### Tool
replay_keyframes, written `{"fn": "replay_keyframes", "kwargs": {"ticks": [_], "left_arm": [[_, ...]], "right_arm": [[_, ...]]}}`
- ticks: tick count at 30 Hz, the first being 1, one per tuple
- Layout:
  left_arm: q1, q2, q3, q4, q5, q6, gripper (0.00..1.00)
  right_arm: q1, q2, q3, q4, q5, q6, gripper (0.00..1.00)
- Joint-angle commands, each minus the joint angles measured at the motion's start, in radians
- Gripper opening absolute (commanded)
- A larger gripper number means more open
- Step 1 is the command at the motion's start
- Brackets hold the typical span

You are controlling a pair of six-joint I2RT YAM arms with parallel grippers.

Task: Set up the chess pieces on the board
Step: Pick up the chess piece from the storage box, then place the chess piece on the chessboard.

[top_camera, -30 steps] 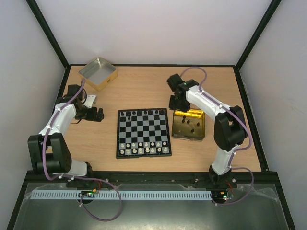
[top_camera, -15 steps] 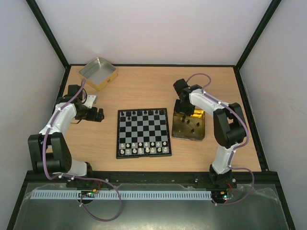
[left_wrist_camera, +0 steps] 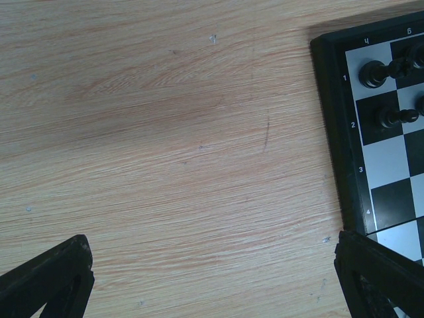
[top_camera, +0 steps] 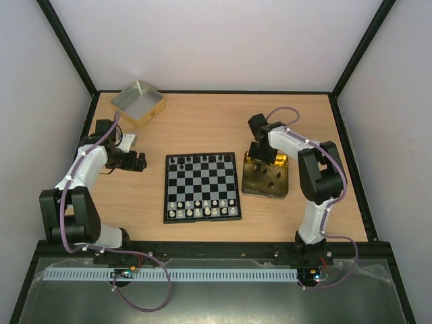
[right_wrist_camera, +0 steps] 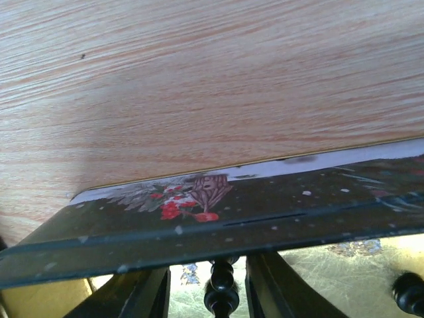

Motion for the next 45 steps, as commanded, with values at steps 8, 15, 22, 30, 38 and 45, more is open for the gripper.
{"fn": "replay_keyframes", "kwargs": {"ticks": [8,15,22,30,38,45], "left_arm": [[0.006,0.005,-0.011,0.001,0.016,-0.004,0.99],[0.006,0.006,-0.012,0.005,0.026,-0.006,0.99],[0.007,0.003,-0.013,0.007,0.03,-0.006,0.99],[0.012,-0.012,-0.015,0.012,0.03,-0.006,0.99],[0.021,-0.017,-0.018,0.018,0.03,-0.009,0.99],[0.026,-0.022,-0.017,0.018,0.031,-0.007,0.99]], "right_arm": [[-0.014,0.004,-0.024,0.009,0.005,0.012,0.1],[0.025,-0.069,0.055,-0.098,0.027,0.003,0.08],[0.246,-0.055,0.217,-0.216,0.069,0.021,0.08],[0.414,0.112,0.436,-0.274,-0.016,-0.002,0.08],[0.46,0.272,0.576,-0.276,-0.088,-0.032,0.08],[0.461,0.337,0.641,-0.271,-0.103,-0.037,0.09]]}}
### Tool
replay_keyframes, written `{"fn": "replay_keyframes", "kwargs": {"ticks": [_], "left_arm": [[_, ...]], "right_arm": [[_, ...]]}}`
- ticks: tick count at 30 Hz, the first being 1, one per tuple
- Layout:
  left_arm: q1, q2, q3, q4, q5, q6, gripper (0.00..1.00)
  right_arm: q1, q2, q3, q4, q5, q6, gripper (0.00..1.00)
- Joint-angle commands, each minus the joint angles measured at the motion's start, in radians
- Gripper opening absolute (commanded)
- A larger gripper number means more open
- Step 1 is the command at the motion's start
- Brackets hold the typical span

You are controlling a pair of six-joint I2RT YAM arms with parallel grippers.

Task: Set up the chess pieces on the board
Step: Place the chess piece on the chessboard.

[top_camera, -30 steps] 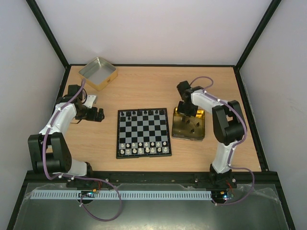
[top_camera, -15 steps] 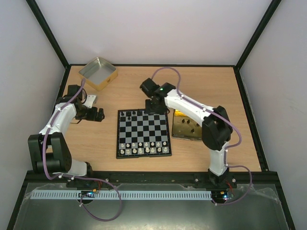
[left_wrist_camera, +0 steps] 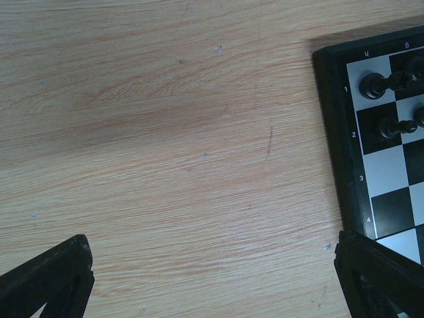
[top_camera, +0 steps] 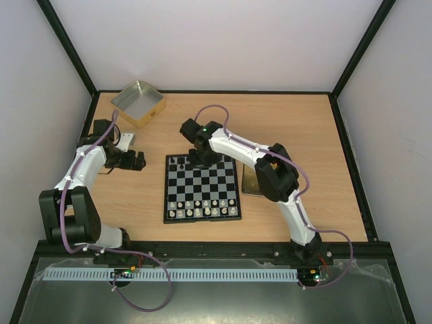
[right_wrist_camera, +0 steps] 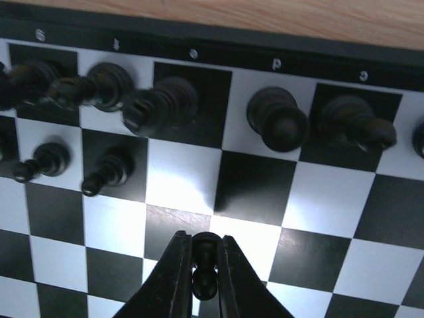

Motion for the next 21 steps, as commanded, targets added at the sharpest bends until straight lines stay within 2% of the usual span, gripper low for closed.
{"fn": "replay_keyframes", "kwargs": {"ticks": [1,21], "left_arm": [[0.008,-0.018,-0.013,-0.004,0.012,-0.007,0.99],[0.009,-0.022,-0.012,-0.005,0.017,-0.006,0.99]], "right_arm": [[0.003,0.024,0.077,-0.04,-0.006,-0.019,0.09],[0.002,0.134,0.189,-0.058,-0.015,-0.032,0.12]]}}
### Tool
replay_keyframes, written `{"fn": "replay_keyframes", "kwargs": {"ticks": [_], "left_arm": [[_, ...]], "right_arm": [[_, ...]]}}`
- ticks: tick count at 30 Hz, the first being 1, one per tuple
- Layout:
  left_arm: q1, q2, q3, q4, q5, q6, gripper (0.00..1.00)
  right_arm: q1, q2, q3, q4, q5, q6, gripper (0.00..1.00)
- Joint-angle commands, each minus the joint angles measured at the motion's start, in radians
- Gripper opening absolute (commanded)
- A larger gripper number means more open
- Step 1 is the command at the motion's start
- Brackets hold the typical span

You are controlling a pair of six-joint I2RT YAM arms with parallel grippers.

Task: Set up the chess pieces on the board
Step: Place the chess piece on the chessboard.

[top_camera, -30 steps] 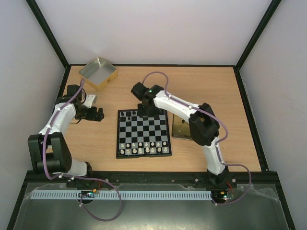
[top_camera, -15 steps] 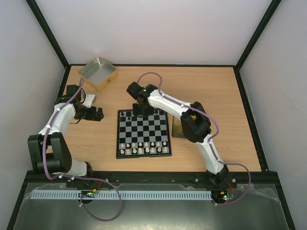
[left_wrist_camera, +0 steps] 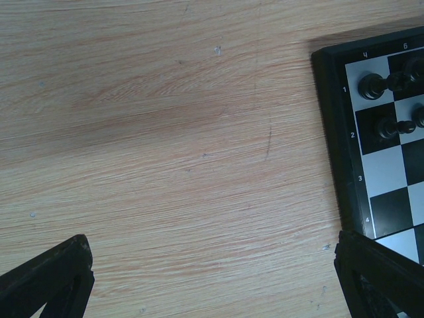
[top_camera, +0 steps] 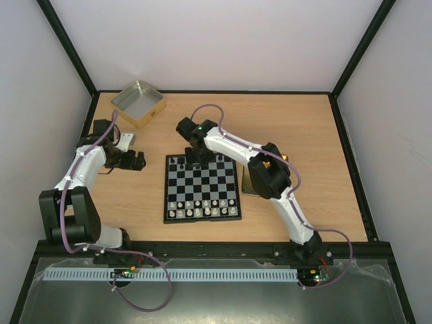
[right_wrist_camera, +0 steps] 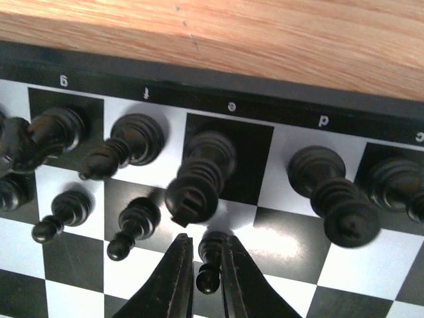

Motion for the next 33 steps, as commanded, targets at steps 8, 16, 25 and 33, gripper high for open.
{"fn": "replay_keyframes", "kwargs": {"ticks": [8,16,25,33], "left_arm": [[0.005,-0.022,-0.012,-0.006,0.014,-0.005,0.99],[0.005,-0.019,-0.011,-0.008,0.017,-0.002,0.99],[0.005,-0.011,-0.011,-0.009,0.018,-0.002,0.99],[0.004,-0.008,-0.012,-0.008,0.022,-0.004,0.99]], "right_arm": [[0.002,0.036,0.086,-0.057,0.019,-0.02,0.14],[0.003,-0.012,0.069,-0.081,0.049,-0.029,0.18],[-0.005,-0.195,0.015,-0.101,0.114,-0.022,0.35],[-0.166,-0.436,-0.301,-0.017,0.205,0.07,0.41]]}}
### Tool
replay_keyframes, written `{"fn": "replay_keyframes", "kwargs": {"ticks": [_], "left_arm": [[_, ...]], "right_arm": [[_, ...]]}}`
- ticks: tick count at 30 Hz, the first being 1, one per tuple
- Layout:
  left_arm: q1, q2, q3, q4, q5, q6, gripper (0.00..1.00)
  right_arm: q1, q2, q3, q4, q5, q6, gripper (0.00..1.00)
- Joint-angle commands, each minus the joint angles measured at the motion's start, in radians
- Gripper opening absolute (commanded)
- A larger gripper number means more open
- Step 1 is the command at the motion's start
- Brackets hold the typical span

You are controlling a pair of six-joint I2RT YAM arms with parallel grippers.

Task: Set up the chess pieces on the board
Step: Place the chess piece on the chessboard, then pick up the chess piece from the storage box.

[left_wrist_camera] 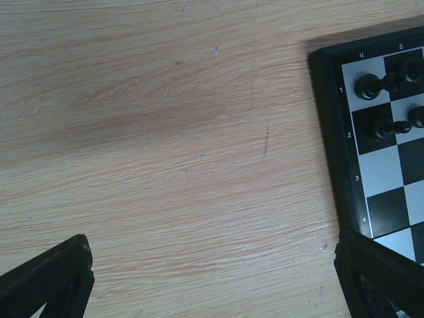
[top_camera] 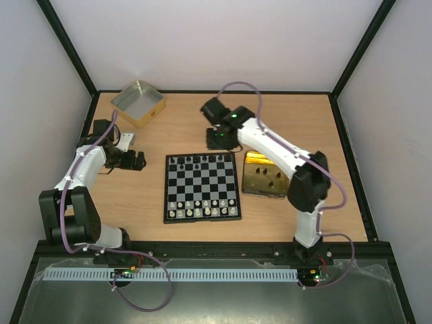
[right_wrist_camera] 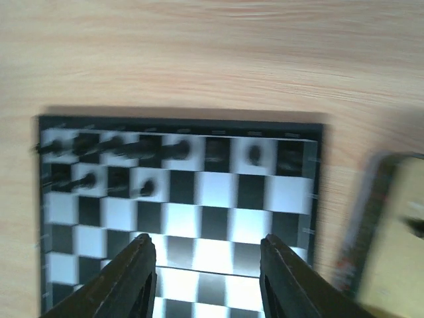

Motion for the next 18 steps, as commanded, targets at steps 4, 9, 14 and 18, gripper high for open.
{"fn": "replay_keyframes", "kwargs": {"ticks": [4,9,14,18], "left_arm": [[0.005,-0.001,-0.01,-0.009,0.015,-0.004,0.99],[0.005,0.009,-0.01,-0.01,0.015,-0.003,0.99],[0.005,0.013,-0.01,-0.01,0.015,-0.004,0.99],[0.005,0.013,-0.009,-0.011,0.014,-0.005,0.99]], "right_arm": [[-0.224,-0.155,-0.378,0.055,0.075,0.077,0.39],[-0.311,-0.181,-0.519,0.133,0.017,0.07,0.37],[-0.331,-0.175,-0.575,0.174,0.007,0.057,0.36],[-0.337,-0.165,-0.598,0.196,0.001,0.054,0.33]]}}
